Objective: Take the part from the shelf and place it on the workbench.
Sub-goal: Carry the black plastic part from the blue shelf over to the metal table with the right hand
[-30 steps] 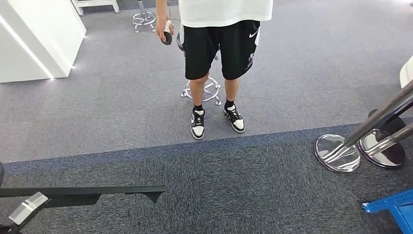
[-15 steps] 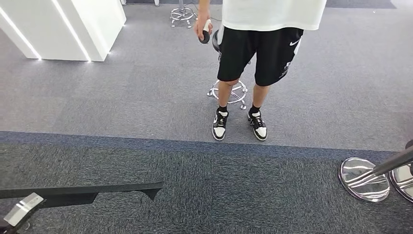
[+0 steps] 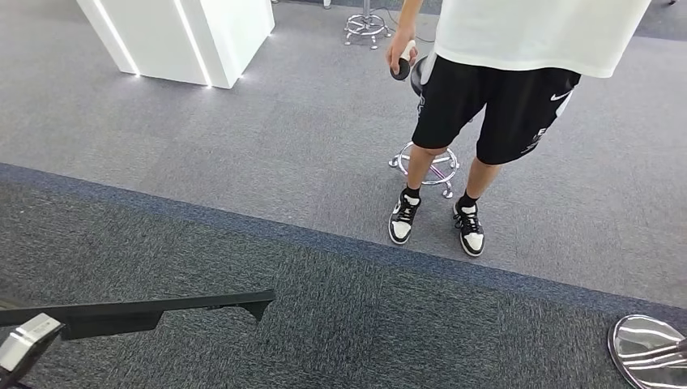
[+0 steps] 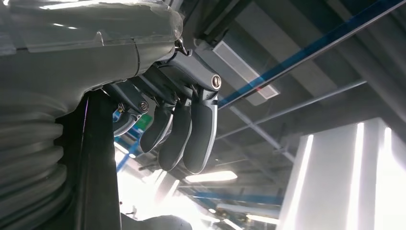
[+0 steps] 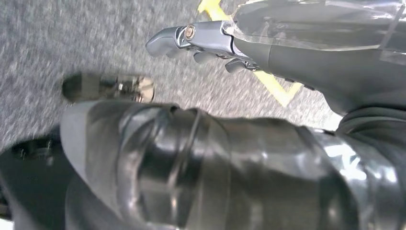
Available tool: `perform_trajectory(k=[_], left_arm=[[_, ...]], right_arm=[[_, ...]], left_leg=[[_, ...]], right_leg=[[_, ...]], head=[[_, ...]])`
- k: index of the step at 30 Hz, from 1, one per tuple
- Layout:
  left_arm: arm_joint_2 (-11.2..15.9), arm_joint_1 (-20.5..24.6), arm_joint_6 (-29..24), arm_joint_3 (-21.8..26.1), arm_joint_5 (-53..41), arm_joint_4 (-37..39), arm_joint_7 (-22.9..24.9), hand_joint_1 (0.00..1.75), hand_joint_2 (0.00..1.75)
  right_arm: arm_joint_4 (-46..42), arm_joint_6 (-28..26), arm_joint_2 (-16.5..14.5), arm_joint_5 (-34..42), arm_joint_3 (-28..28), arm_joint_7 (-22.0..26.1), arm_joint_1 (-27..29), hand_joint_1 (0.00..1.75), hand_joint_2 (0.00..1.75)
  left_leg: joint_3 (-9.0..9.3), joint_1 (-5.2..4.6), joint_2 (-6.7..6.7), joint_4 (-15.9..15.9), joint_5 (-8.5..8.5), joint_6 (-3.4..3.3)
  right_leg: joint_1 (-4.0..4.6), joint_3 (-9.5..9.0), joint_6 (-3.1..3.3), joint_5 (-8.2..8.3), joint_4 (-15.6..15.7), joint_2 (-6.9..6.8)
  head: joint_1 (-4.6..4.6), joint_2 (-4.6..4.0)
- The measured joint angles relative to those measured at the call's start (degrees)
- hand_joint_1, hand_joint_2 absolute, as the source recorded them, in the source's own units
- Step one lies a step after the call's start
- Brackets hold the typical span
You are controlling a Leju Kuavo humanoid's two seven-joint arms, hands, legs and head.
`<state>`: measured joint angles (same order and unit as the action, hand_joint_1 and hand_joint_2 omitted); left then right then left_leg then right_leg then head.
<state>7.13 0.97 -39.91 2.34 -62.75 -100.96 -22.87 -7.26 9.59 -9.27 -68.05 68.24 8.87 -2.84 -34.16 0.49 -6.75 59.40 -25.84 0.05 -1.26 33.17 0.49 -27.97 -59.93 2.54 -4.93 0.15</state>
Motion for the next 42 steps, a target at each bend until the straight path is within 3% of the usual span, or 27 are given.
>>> perform_trajectory(k=[2,4,6,7,9,11,13,15,17,19,21,22,23,24,26,28,30,31,33,35,37,38,39,40,42], left_arm=[[0.1,0.1,0.0,0.0,0.1,0.0,0.4,1.75,1.75],[0.2,0.3,0.0,-0.1,0.5,0.0,0.8,1.75,1.75],[0.3,0.3,0.0,-0.2,1.3,0.0,1.4,1.75,1.75],[0.3,0.3,0.0,-0.3,1.7,0.0,1.9,1.75,1.75],[0.6,0.4,0.0,-0.5,2.4,0.0,2.6,1.75,1.75],[0.9,0.7,0.0,-0.7,2.7,0.0,3.2,1.75,1.75],[1.3,1.1,0.0,-1.0,2.9,0.0,3.9,1.75,1.75],[1.8,1.2,0.0,-1.3,3.0,0.0,4.4,1.75,1.75],[2.1,1.4,0.0,-1.5,3.0,0.0,4.7,1.75,1.75],[2.2,1.7,0.0,-1.7,3.0,-0.1,4.8,1.75,1.75],[2.2,1.8,0.0,-2.0,3.0,0.0,4.8,1.75,1.75],[2.2,1.7,0.0,-2.1,3.0,0.0,4.9,1.75,1.75],[2.2,1.7,0.0,-2.1,3.0,0.0,4.9,1.75,1.75],[2.3,1.7,0.0,-2.2,2.9,0.0,5.1,1.75,1.75],[2.3,1.8,0.0,-2.2,2.9,0.0,5.5,1.75,1.75],[2.5,2.1,0.0,-2.4,3.0,0.0,6.1,1.75,1.75],[3.1,2.3,0.0,-2.6,3.3,0.0,7.0,1.75,1.75],[3.5,2.4,0.0,-2.7,3.5,0.0,7.6,1.75,1.75],[4.2,3.3,0.3,-3.0,3.9,0.1,8.7,1.75,1.75],[4.5,4.6,1.0,-3.6,4.0,0.4,9.9,1.75,1.75],[4.6,5.9,2.4,-4.5,3.5,1.1,11.7,1.75,1.75],[4.7,6.8,3.1,-5.1,3.1,1.5,12.7,1.75,1.75],[4.8,7.7,3.7,-5.7,2.9,1.9,13.4,1.75,1.75],[5.0,8.5,4.0,-6.3,2.9,2.2,13.9,1.75,1.75],[5.1,10.2,4.3,-7.3,3.0,2.7,14.5,1.75,1.75]], right_arm=[[-0.1,0.0,0.0,0.0,0.0,0.0,0.0,0.0,0.0],[-0.1,0.0,0.1,0.0,0.0,-0.1,0.2,0.0,0.0],[-0.1,0.1,0.1,0.0,0.0,-0.1,0.2,0.0,0.0],[-0.1,0.1,0.1,0.0,0.0,-0.1,0.2,0.0,0.0],[-0.1,0.1,0.1,0.0,0.0,-0.1,0.2,0.0,0.0],[-0.2,0.2,0.0,0.0,0.0,0.0,0.2,0.0,0.0],[-0.2,0.2,0.0,0.0,0.0,0.0,0.1,0.0,0.0],[-0.2,0.2,0.0,0.0,0.0,0.1,-0.1,0.0,0.0],[-0.2,0.3,-0.1,0.0,0.0,0.1,-0.1,0.0,0.0],[-0.2,0.3,-0.1,0.0,0.0,0.2,0.1,0.0,0.0],[-0.2,0.3,-0.1,0.0,0.0,0.2,0.2,0.0,0.0],[-0.2,0.3,-0.1,0.0,0.0,0.2,0.2,0.0,0.0],[-0.2,0.3,-0.1,0.0,0.0,0.2,0.2,0.0,0.0],[-0.2,0.3,-0.1,0.0,0.0,0.2,0.2,0.0,0.0],[-0.2,0.3,-0.1,0.0,0.0,0.1,0.3,0.0,0.0],[-0.2,0.3,-0.1,0.0,0.0,0.1,0.3,0.0,0.0],[-0.3,0.3,-0.1,0.0,0.0,0.0,0.1,0.0,0.0],[-0.3,0.3,-0.1,0.0,0.0,0.1,0.0,0.0,0.0],[-0.3,0.3,-0.1,0.0,0.0,0.1,0.1,0.0,0.0],[-0.4,0.3,-0.1,0.2,0.1,0.4,0.4,0.0,0.0],[-0.4,0.5,-0.1,0.5,0.1,0.9,0.5,0.0,0.0],[-0.4,0.7,-0.1,0.7,0.1,1.2,0.5,0.0,0.0],[-0.4,0.9,-0.1,0.9,0.2,1.4,0.5,0.0,0.0],[-0.4,1.1,0.0,1.0,0.2,1.6,0.5,0.0,0.0],[-0.4,1.3,0.1,1.1,0.3,1.8,0.5,0.0,0.0]], left_leg=[[-0.97,0.03,2.05,2.0,-1.37,0.56],[-3.8,0.07,5.06,8.1,-4.62,1.02],[-6.88,0.23,6.09,14.3,-6.89,1.31],[-7.24,0.26,6.29,15.0,-6.59,1.35],[-4.67,0.21,7.12,10.1,-3.31,1.12],[-0.81,-0.34,9.77,2.8,-0.7,0.46],[0.55,-1.01,11.07,-0.2,-0.38,-0.31],[0.57,-0.98,9.7,-0.7,-0.15,-0.99],[1.08,-0.61,8.38,-1.5,0.28,-1.68],[1.39,-0.45,7.13,-1.9,0.55,-2.18],[1.36,-0.46,5.75,-1.8,0.56,-2.36],[1.4,-0.46,4.94,-1.8,0.53,-2.35],[1.48,-0.43,4.09,-1.7,0.46,-2.28],[1.57,-0.38,3.23,-1.5,0.36,-2.15],[1.47,-0.35,1.71,-0.9,-0.05,-1.68],[1.02,-0.29,0.5,-0.5,-0.31,-1.01],[0.64,-0.06,-0.61,-0.5,-0.26,-0.29],[0.45,-0.02,-0.11,-0.2,-0.47,0.03],[-0.98,0.01,2.68,2.8,-2.31,0.62],[-4.29,0.19,5.48,9.6,-5.54,1.18],[-7.05,0.42,6.24,14.6,-6.83,1.57],[-7.05,0.5,6.45,14.3,-5.92,1.64],[-5.88,0.54,6.77,11.8,-4.1,1.6],[-3.91,0.52,7.57,7.8,-1.99,1.46],[-0.59,-0.08,9.98,1.2,0.24,0.78]], right_leg=[[-0.04,-0.34,0.79,0.22,0.6,-1.32],[0.16,-0.45,1.29,0.19,0.8,-2.62],[0.39,-0.44,1.47,0.04,0.8,-3.99],[0.47,-0.49,1.49,-0.06,0.8,-4.7],[0.56,-0.8,1.4,-0.31,0.8,-6.0],[0.72,-1.24,1.09,-0.63,0.8,-7.14],[0.94,-1.52,0.6,-0.86,0.8,-8.21],[0.97,-1.88,-0.01,-1.09,1.0,-9.04],[0.79,-1.55,-0.59,-2.32,-0.6,-7.03],[0.6,1.33,-0.88,-5.49,-6.6,-3.86],[0.53,5.2,-1.0,-7.99,-13.5,-2.92],[0.51,6.18,-1.05,-7.66,-14.7,-2.86],[0.48,6.13,-1.05,-6.15,-13.8,-2.75],[0.42,5.12,-1.01,-3.84,-11.0,-2.41],[0.16,2.2,-0.84,0.05,-3.5,-0.1],[0.12,0.82,-0.62,0.92,0.0,1.59],[0.25,0.62,-0.13,0.83,0.4,0.75],[0.23,0.43,0.23,0.9,0.7,0.08],[0.12,-0.03,0.93,1.01,1.2,-1.4],[0.28,-0.25,1.3,0.82,1.4,-2.88],[0.36,-0.34,1.34,0.57,1.3,-4.42],[0.37,-0.44,1.28,0.43,1.3,-5.17],[0.37,-0.63,1.19,0.28,1.3,-5.88],[0.4,-0.89,1.04,0.09,1.3,-6.52],[0.64,-1.37,0.62,-0.22,1.4,-7.6]], head=[[0.01,0.0],[0.01,0.0],[0.01,0.0],[0.02,0.0],[0.02,0.0],[0.01,0.0],[0.0,0.0],[0.01,0.0],[0.01,0.0],[0.0,0.0],[-0.01,0.0],[-0.01,0.0],[-0.01,0.0],[-0.01,0.0],[0.0,0.0],[0.0,0.0],[-0.01,0.0],[0.0,0.0],[0.01,0.0],[0.01,0.0],[0.01,0.0],[0.02,0.0],[0.02,0.0],[0.02,0.0],[0.01,0.0]])
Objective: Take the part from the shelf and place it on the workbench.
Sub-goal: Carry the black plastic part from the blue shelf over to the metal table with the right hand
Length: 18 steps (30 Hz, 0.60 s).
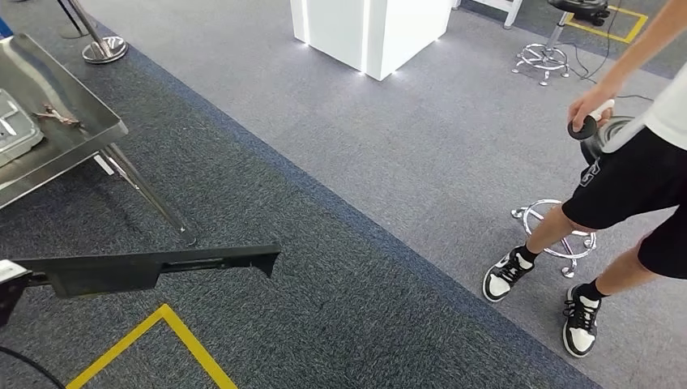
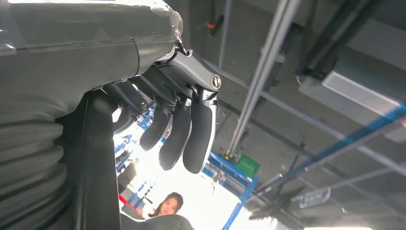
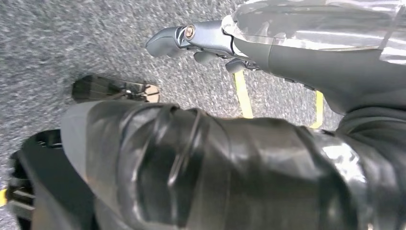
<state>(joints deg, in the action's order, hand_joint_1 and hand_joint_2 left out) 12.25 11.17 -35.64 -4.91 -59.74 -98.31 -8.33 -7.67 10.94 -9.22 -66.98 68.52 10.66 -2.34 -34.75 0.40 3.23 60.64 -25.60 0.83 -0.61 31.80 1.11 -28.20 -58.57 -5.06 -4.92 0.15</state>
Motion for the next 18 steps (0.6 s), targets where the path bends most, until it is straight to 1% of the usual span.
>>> perform_trajectory(k=[1,2,3,4,5,6,7,8,9,10,11,12,13,14,15,16,17,18], left_arm=[[0.0,0.7,0.0,-0.5,0.3,0.2,0.3,1.75,1.75],[0.1,1.3,0.1,-0.9,0.9,0.4,0.5,1.75,1.75],[0.3,1.9,0.2,-1.4,1.8,0.6,0.7,1.75,1.75],[0.6,2.3,0.3,-1.9,3.0,0.8,0.9,1.75,1.75],[0.8,2.8,0.4,-2.2,4.2,0.9,1.0,1.75,1.75],[1.0,3.4,0.5,-2.5,5.4,0.9,1.0,1.75,1.75],[1.1,4.1,0.6,-2.8,6.5,1.1,0.9,1.75,1.75],[1.2,5.0,0.8,-3.1,7.6,1.2,0.8,1.75,1.75],[1.2,5.7,0.9,-3.3,8.6,1.4,0.7,1.75,1.75],[1.3,6.3,1.1,-3.5,9.5,1.6,0.6,1.75,1.75],[1.3,6.8,1.2,-3.7,10.3,1.9,0.4,1.75,1.75],[1.4,7.3,1.3,-3.8,10.9,2.0,0.3,1.75,1.75],[1.5,7.8,1.4,-3.8,11.4,2.2,0.1,1.75,1.75],[1.6,8.2,1.4,-3.9,11.9,2.3,0.0,1.75,1.75],[1.7,8.8,1.4,-4.0,12.4,2.4,-0.2,1.75,1.75],[1.7,9.4,1.3,-4.1,12.9,2.6,-0.3,1.75,1.75],[1.9,9.9,1.3,-4.1,13.5,2.7,-0.4,1.75,1.75],[2.1,10.4,1.3,-4.2,14.1,2.9,-0.6,1.75,1.75]], right_arm=[[0.0,0.1,0.1,0.0,0.1,0.0,0.0,0.0,0.0],[0.0,0.1,0.1,0.0,0.1,0.0,0.0,0.0,0.0],[0.0,0.1,0.2,0.0,0.1,0.0,0.0,0.0,0.0],[0.0,0.1,0.3,0.0,0.2,0.1,-0.1,0.0,0.0],[0.0,0.0,0.4,0.0,0.2,0.1,-0.1,0.0,0.0],[0.0,0.0,0.5,0.0,0.2,0.2,0.0,0.0,0.0],[0.0,-0.1,0.6,0.0,0.2,0.3,0.1,0.0,0.0],[0.0,0.0,0.7,0.0,0.2,0.5,0.2,0.0,0.0],[0.0,0.0,0.8,0.0,0.2,0.7,0.3,0.0,0.0],[0.0,0.1,0.8,0.0,0.2,0.9,0.4,0.0,0.0],[0.0,0.2,0.9,0.0,0.2,1.0,0.4,0.0,0.0],[0.0,0.3,1.0,0.0,0.2,1.1,0.4,0.0,0.0],[0.0,0.4,1.1,0.0,0.2,1.2,0.4,0.0,0.0],[0.0,0.5,1.3,0.0,0.3,1.2,0.5,0.0,0.0],[0.0,0.5,1.4,0.0,0.3,1.2,0.5,0.0,0.0],[0.0,0.6,1.5,0.1,0.3,1.2,0.5,0.0,0.0],[0.0,0.7,1.6,0.1,0.3,1.2,0.5,0.0,0.0],[0.0,0.8,1.7,0.2,0.3,1.2,0.4,0.0,0.0]], left_leg=[[0.69,-0.32,0.73,-1.5,0.2,-0.41],[0.75,-0.64,0.75,-1.8,-0.01,-0.81],[0.74,-0.67,0.01,-2.0,0.14,-1.19],[0.83,-0.51,-0.66,-2.2,0.28,-1.49],[0.97,-0.34,-1.34,-2.5,0.45,-1.83],[1.11,-0.15,-1.97,-2.8,0.63,-2.23],[1.19,0.02,-2.58,-3.0,0.74,-2.53],[1.18,0.0,-3.25,-3.0,0.77,-2.76],[1.15,-0.03,-3.93,-3.0,0.76,-2.9],[1.17,-0.06,-4.7,-2.9,0.74,-2.93],[1.21,-0.09,-5.53,-2.9,0.69,-2.92],[1.27,-0.09,-6.37,-2.7,0.62,-2.86],[1.32,-0.07,-7.19,-2.6,0.49,-2.74],[1.27,-0.05,-7.93,-2.3,0.32,-2.56],[1.11,-0.11,-8.66,-2.0,0.12,-2.3],[0.89,-0.05,-9.26,-1.8,0.0,-2.0],[0.67,0.06,-9.87,-1.7,-0.06,-1.64],[0.5,0.17,-10.51,-1.7,-0.07,-1.23]], right_leg=[[0.14,-0.15,-0.26,-0.11,0.0,-0.51],[0.25,-0.28,-0.52,-0.17,0.1,-1.04],[0.33,-0.44,-0.81,-0.24,0.2,-1.62],[0.25,-0.58,-1.13,-0.44,0.2,-1.64],[0.14,-0.42,-1.43,-0.97,-0.5,-0.68],[0.03,0.36,-1.67,-2.04,-2.2,0.8],[-0.12,1.81,-1.82,-3.51,-5.1,2.56],[-0.15,3.85,-1.89,-5.17,-8.9,3.9],[-0.15,6.0,-1.93,-6.47,-12.6,4.43],[-0.14,7.65,-1.96,-6.84,-15.1,4.6],[-0.14,8.48,-1.95,-6.12,-15.7,4.67],[-0.16,8.22,-1.87,-4.3,-14.2,4.85],[-0.19,7.07,-1.75,-1.81,-10.8,5.46],[-0.3,5.64,-1.56,0.23,-7.1,6.84],[-0.46,4.39,-1.43,1.58,-3.9,8.14],[-0.52,3.61,-1.31,2.15,-1.9,9.14],[-0.48,3.29,-1.15,2.01,-1.1,9.56],[-0.39,3.15,-0.96,1.97,-0.9,9.03]], head=[[0.0,0.0],[0.0,0.0],[-0.01,0.0],[-0.01,0.0],[-0.01,0.0],[-0.02,0.0],[-0.02,0.0],[-0.02,0.0],[-0.02,0.0],[-0.02,0.0],[-0.02,0.0],[-0.02,0.0],[-0.02,0.0],[-0.01,0.0],[-0.01,0.0],[-0.01,0.0],[-0.01,0.0],[-0.01,0.0]])
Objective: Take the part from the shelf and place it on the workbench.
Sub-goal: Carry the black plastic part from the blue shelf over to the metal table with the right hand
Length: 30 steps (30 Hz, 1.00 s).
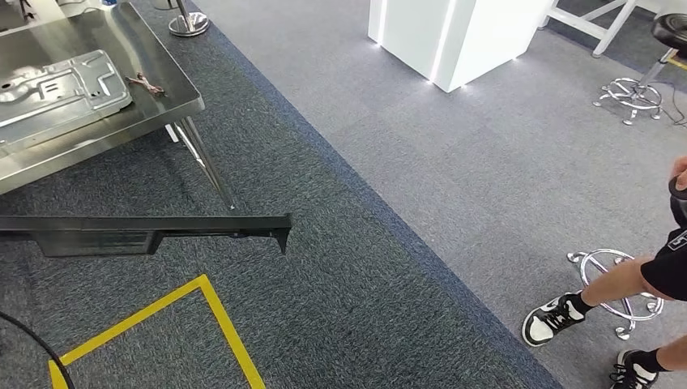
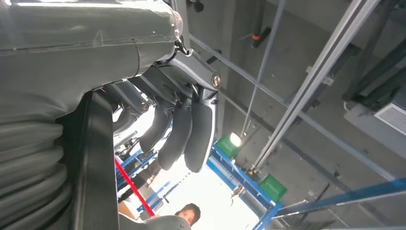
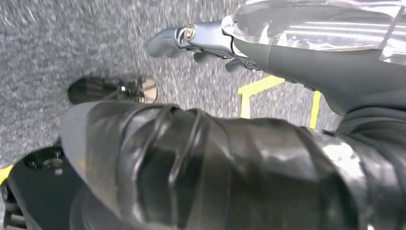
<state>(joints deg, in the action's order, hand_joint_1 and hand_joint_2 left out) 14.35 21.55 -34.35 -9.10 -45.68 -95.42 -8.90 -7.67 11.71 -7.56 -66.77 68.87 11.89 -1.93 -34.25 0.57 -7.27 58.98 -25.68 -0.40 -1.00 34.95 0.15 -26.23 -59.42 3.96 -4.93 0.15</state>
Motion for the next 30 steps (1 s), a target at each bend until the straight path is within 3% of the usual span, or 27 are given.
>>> perform_trajectory(k=[1,3,5,7,8,9,10,12,14,16,17,18,20,22,23,24,27,28,30], left_arm=[[0.3,0.4,0.0,0.0,0.6,0.1,-0.1,1.75,1.75],[0.8,1.4,-0.2,0.0,1.5,0.4,-0.4,1.75,1.75],[1.2,2.5,-0.2,-0.1,2.3,0.6,-0.6,1.75,1.75],[1.2,3.1,-0.3,-0.1,3.0,0.9,-0.6,1.75,1.75],[1.2,3.1,-0.3,-0.2,3.3,1.0,-0.7,1.75,1.75],[1.3,3.2,-0.2,-0.2,3.5,1.1,-0.8,1.75,1.75],[1.3,3.4,-0.2,-0.2,3.6,1.3,-0.9,1.75,1.75],[1.4,4.0,-0.3,-0.2,3.8,1.5,-1.0,1.75,1.75],[1.5,4.6,-0.3,-0.2,4.0,1.7,-1.1,1.75,1.75],[1.6,4.7,-0.3,-0.3,4.1,1.8,-1.2,1.75,1.75],[1.7,4.8,-0.3,-0.3,4.2,1.9,-1.3,1.75,1.75],[1.7,4.9,-0.3,-0.3,4.3,2.0,-1.3,1.75,1.75],[1.7,5.1,-0.4,-0.4,4.4,2.1,-1.4,1.75,1.75],[1.6,4.9,-0.4,-0.7,4.4,2.3,-1.4,1.75,1.75],[1.6,4.8,-0.4,-0.8,4.5,2.5,-1.5,1.75,1.75],[1.6,4.8,-0.4,-1.0,4.5,2.5,-1.5,1.75,1.75],[1.6,4.6,-0.4,-1.2,4.6,2.6,-1.6,1.75,1.75],[1.6,4.6,-0.4,-1.2,4.6,2.6,-1.6,1.75,1.75],[1.6,4.4,-0.4,-1.2,4.9,2.7,-1.7,1.75,1.75]], right_arm=[[0.0,0.1,0.0,0.1,0.0,0.0,-0.1,0.0,0.0],[0.0,0.1,0.1,0.2,0.1,0.0,-0.1,0.0,0.0],[0.0,0.2,0.2,0.3,0.2,0.1,0.1,0.0,0.0],[0.0,0.2,0.2,0.4,0.3,0.1,0.1,0.0,0.0],[0.0,0.3,0.2,0.4,0.3,0.1,0.1,0.0,0.0],[0.0,0.3,0.2,0.5,0.4,0.1,0.1,0.0,0.0],[0.1,0.3,0.2,0.6,0.4,0.1,0.1,0.0,0.0],[0.1,0.4,0.2,0.7,0.4,0.1,0.1,0.0,0.0],[0.1,0.5,0.2,0.7,0.4,0.1,0.0,0.0,0.0],[0.1,0.5,0.2,0.7,0.4,0.1,-0.2,0.0,0.0],[0.1,0.5,0.2,0.7,0.4,0.2,-0.3,0.0,0.0],[0.1,0.5,0.3,0.8,0.4,0.2,-0.3,0.0,0.0],[0.1,0.6,0.3,0.8,0.4,0.2,-0.3,0.0,0.0],[0.1,0.6,0.3,0.8,0.5,0.2,-0.3,0.0,0.0],[0.1,0.7,0.3,0.8,0.5,0.2,-0.2,0.0,0.0],[0.1,0.7,0.3,0.9,0.6,0.2,-0.2,0.0,0.0],[0.1,0.4,0.4,1.5,1.0,0.2,-0.2,0.0,0.0],[0.1,0.3,0.4,1.6,1.1,0.1,-0.3,0.0,0.0],[0.1,0.1,0.4,1.8,1.4,0.0,-0.5,0.0,0.0]], left_leg=[[-0.07,0.2,-0.25,0.0,-0.05,0.34],[-0.89,0.16,1.72,1.9,-1.22,1.02],[-3.74,0.14,5.21,7.8,-4.21,1.61],[-7.07,0.35,6.65,14.1,-6.39,2.04],[-7.64,0.43,6.87,15.1,-6.09,2.14],[-7.03,0.48,7.07,13.7,-4.71,2.14],[-5.39,0.49,7.62,10.3,-2.62,2.02],[-1.74,-0.08,10.47,3.0,0.24,1.39],[-0.43,-0.8,12.15,0.0,0.6,0.5],[-0.55,-0.82,10.77,-0.3,0.76,-0.26],[-0.46,-0.67,9.98,-0.5,0.89,-0.58],[-0.35,-0.5,9.26,-0.8,1.05,-0.96],[-0.18,-0.34,7.99,-1.0,1.17,-1.59],[-0.18,-0.42,6.63,-1.0,1.09,-1.91],[-0.16,-0.47,5.99,-0.9,1.01,-1.99],[-0.11,-0.49,5.33,-0.8,0.91,-2.0],[0.16,-0.6,3.92,-0.3,0.33,-1.65],[0.15,-0.69,3.66,-0.1,0.16,-1.45],[0.05,-0.8,3.49,0.1,-0.06,-1.29]], right_leg=[[0.02,-0.21,0.31,0.05,0.2,-0.73],[-0.15,-0.81,0.99,0.15,0.9,-2.14],[-0.15,-1.24,1.42,0.02,1.2,-3.55],[-0.09,-1.46,1.53,-0.31,1.2,-5.02],[-0.09,-1.63,1.49,-0.51,1.1,-5.74],[-0.09,-1.86,1.41,-0.75,1.1,-6.44],[-0.09,-2.16,1.28,-1.03,1.0,-7.13],[0.13,-2.76,0.87,-1.58,0.9,-8.41],[0.51,-3.07,0.38,-1.92,1.0,-9.71],[0.72,-3.32,-0.14,-2.19,1.1,-11.07],[0.62,-3.39,-0.45,-2.59,0.8,-10.68],[0.52,-3.0,-0.69,-3.47,-0.4,-9.52],[0.24,-0.29,-0.94,-6.56,-6.2,-6.05],[0.23,3.7,-0.97,-9.09,-13.2,-4.62],[0.24,4.9,-0.97,-8.91,-14.7,-4.46],[0.25,5.07,-0.89,-7.52,-14.0,-4.41],[0.28,1.36,-0.24,-1.22,-3.8,-3.78],[0.26,0.3,-0.12,-0.26,-1.2,-3.48],[0.32,-0.37,-0.31,-0.14,0.4,-3.06]], head=[[-0.01,0.0],[0.01,0.0],[0.02,0.0],[0.01,0.0],[0.01,0.0],[0.01,0.0],[0.02,0.0],[0.01,0.0],[-0.01,0.0],[0.0,0.0],[-0.01,0.0],[-0.01,0.0],[-0.01,0.0],[-0.01,0.0],[-0.01,0.0],[-0.01,0.0],[-0.01,0.0],[-0.01,0.0],[0.0,0.0]])
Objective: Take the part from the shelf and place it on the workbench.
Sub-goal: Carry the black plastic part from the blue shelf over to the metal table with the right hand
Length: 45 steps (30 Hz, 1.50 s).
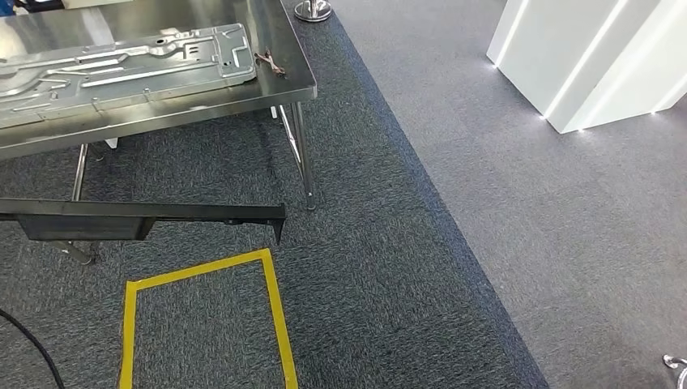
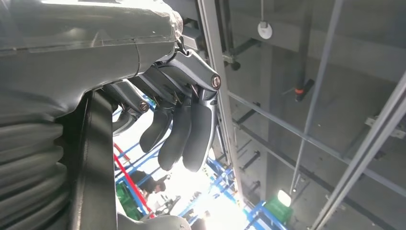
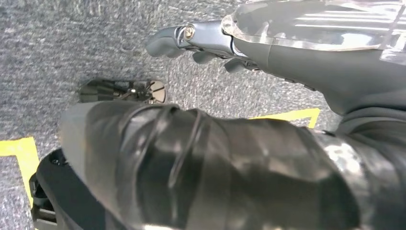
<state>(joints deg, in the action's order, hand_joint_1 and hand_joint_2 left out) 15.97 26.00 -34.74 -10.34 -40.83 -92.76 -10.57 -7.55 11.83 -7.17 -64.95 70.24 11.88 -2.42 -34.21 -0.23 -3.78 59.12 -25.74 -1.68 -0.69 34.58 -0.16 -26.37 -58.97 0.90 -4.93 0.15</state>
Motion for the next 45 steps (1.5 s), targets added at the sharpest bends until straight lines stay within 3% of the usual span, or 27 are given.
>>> perform_trajectory(k=[2,11,16,18,21,22,23,25,27,31,33,34,36,37,38,39,41,42,43,45], left_arm=[[0.0,-0.1,0.0,-0.1,0.4,0.0,-0.2,1.75,1.75],[0.0,-0.1,0.0,-0.4,1.6,0.1,-0.9,1.75,1.75],[0.0,0.0,0.0,-0.4,1.8,0.1,-1.2,1.75,1.75],[0.0,0.1,0.0,-0.4,2.0,0.1,-1.4,1.75,1.75],[-0.1,0.2,0.0,-0.4,2.1,0.1,-1.5,1.75,1.75],[-0.1,0.1,0.0,-0.4,2.1,0.1,-1.5,1.75,1.75],[-0.2,0.1,0.1,-0.4,2.1,0.2,-1.5,1.75,1.75],[-0.2,0.0,0.1,-0.4,2.2,0.3,-1.6,1.75,1.75],[-0.2,0.1,0.1,-0.5,2.2,0.3,-1.6,1.75,1.75],[-0.3,0.1,0.1,-0.6,2.3,0.3,-1.7,1.75,1.75],[-0.3,0.2,0.1,-0.6,2.3,0.3,-1.7,1.75,1.75],[-0.3,0.3,0.1,-0.6,2.3,0.3,-1.7,1.75,1.75],[-0.3,0.3,0.1,-0.7,2.3,0.4,-1.7,1.75,1.75],[-0.3,0.2,0.0,-0.7,2.3,0.4,-1.7,1.75,1.75],[-0.3,0.1,0.0,-0.7,2.3,0.4,-1.7,1.75,1.75],[-0.4,0.0,0.0,-0.8,2.3,0.5,-1.7,1.75,1.75],[-0.4,0.0,0.0,-0.8,2.3,0.5,-1.7,1.75,1.75],[-0.4,0.1,0.0,-0.9,2.3,0.5,-1.7,1.75,1.75],[-0.4,0.2,0.0,-0.9,2.4,0.5,-1.7,1.75,1.75],[-0.4,0.2,0.0,-0.9,2.4,0.5,-1.7,1.75,1.75]], right_arm=[[0.0,0.0,0.0,0.1,0.2,-0.1,-0.1,0.0,0.0],[0.0,0.5,0.0,0.2,0.7,-0.1,-0.1,0.0,0.0],[0.1,0.6,-0.3,0.2,0.8,-0.2,-0.1,0.0,0.0],[0.1,0.6,-0.3,0.2,0.8,-0.2,-0.2,0.0,0.0],[0.1,0.7,-0.2,0.2,0.9,-0.1,-0.2,0.0,0.0],[0.1,0.7,-0.2,0.2,0.9,-0.2,-0.2,0.0,0.0],[0.1,0.7,-0.2,0.2,0.9,-0.2,-0.1,0.0,0.0],[0.1,0.7,-0.2,0.2,0.9,-0.2,0.0,0.0,0.0],[0.1,0.7,-0.2,0.2,0.9,-0.2,0.0,0.0,0.0],[0.1,0.7,-0.2,0.2,0.9,-0.2,0.0,0.0,0.0],[0.1,0.7,-0.2,0.2,0.9,-0.2,0.0,0.0,0.0],[0.1,0.7,-0.2,0.2,0.9,-0.2,0.1,0.0,0.0],[0.1,0.7,-0.1,0.2,0.9,-0.2,0.2,0.0,0.0],[0.1,0.7,-0.2,0.2,0.9,-0.2,0.2,0.0,0.0],[0.1,0.8,-0.2,0.2,0.9,-0.2,0.2,0.0,0.0],[0.1,0.8,-0.2,0.1,0.9,-0.2,0.2,0.0,0.0],[0.1,0.9,-0.2,0.1,0.9,-0.1,0.3,0.0,0.0],[0.1,0.9,-0.2,0.1,0.9,-0.1,0.3,0.0,0.0],[0.1,0.9,-0.2,0.0,0.9,-0.1,0.3,0.0,0.0],[0.1,0.9,-0.1,0.0,0.9,-0.1,0.3,0.0,0.0]], left_leg=[[0.07,0.12,0.1,-0.1,-0.05,-0.06],[0.36,0.15,0.26,-0.6,-0.08,0.45],[1.0,0.11,0.41,-1.3,0.09,-0.43],[2.1,0.49,0.64,-3.0,0.71,-0.89],[2.59,0.65,0.85,-3.6,0.72,-1.21],[2.63,0.68,0.87,-3.5,0.54,-1.14],[2.69,0.73,0.86,-3.3,0.32,-0.97],[2.87,0.89,0.75,-2.5,-0.43,-0.46],[2.74,0.81,0.64,-1.5,-1.46,0.34],[2.86,0.9,0.6,-0.9,-2.66,1.84],[2.25,1.0,1.74,1.3,-3.71,2.42],[0.88,1.06,2.44,4.1,-4.84,2.67],[-3.53,1.19,3.19,11.4,-7.21,3.07],[-5.51,1.29,3.27,14.1,-7.53,3.18],[-6.64,1.37,3.33,14.9,-6.71,3.22],[-6.72,1.44,3.4,13.5,-4.77,3.18],[-4.49,1.4,3.79,6.7,0.17,2.93],[-3.12,1.18,4.02,3.5,1.56,2.67],[-2.21,0.95,4.22,1.6,1.96,2.29],[-1.64,0.61,4.22,0.5,1.13,1.42]], right_leg=[[0.11,-0.01,-0.17,0.04,0.1,0.11],[0.16,-0.04,0.25,-0.14,0.1,0.23],[-0.05,-0.62,-0.39,0.02,0.7,0.18],[0.09,0.2,-0.66,-1.52,-1.7,0.0],[-0.17,5.58,-1.11,-6.01,-11.7,-0.14],[-0.36,6.93,-1.37,-6.3,-13.7,-0.16],[-0.57,7.29,-1.63,-5.47,-13.8,-0.17],[-1.1,4.78,-2.05,-1.36,-7.8,-0.17],[-1.25,1.79,-1.86,0.92,-1.7,0.05],[-0.9,0.62,-0.22,0.24,-0.1,0.1],[-1.08,-0.26,0.56,-0.05,0.4,-0.15],[-1.16,-0.77,0.87,-0.28,0.6,-0.33],[-1.11,-1.64,1.17,-1.01,0.6,-0.61],[-1.11,-2.11,1.16,-1.44,0.6,-0.7],[-1.13,-2.65,1.08,-1.9,0.6,-0.75],[-1.16,-3.31,0.95,-2.42,0.6,-0.81],[-1.18,-4.85,0.48,-3.57,0.7,-0.91],[-1.13,-5.43,0.13,-4.08,0.8,-0.98],[-1.06,-5.79,-0.24,-4.42,0.9,-1.06],[-0.84,-6.15,-0.95,-4.56,1.1,-1.27]], head=[[0.01,0.0],[0.02,0.0],[0.02,0.0],[0.0,0.0],[-0.01,0.0],[-0.01,0.0],[-0.01,0.0],[-0.01,0.0],[0.0,0.0],[0.01,0.0],[0.01,0.0],[0.01,0.0],[0.01,0.0],[0.02,0.0],[0.02,0.0],[0.02,0.0],[0.01,0.0],[0.01,0.0],[0.01,0.0],[0.0,0.0]])
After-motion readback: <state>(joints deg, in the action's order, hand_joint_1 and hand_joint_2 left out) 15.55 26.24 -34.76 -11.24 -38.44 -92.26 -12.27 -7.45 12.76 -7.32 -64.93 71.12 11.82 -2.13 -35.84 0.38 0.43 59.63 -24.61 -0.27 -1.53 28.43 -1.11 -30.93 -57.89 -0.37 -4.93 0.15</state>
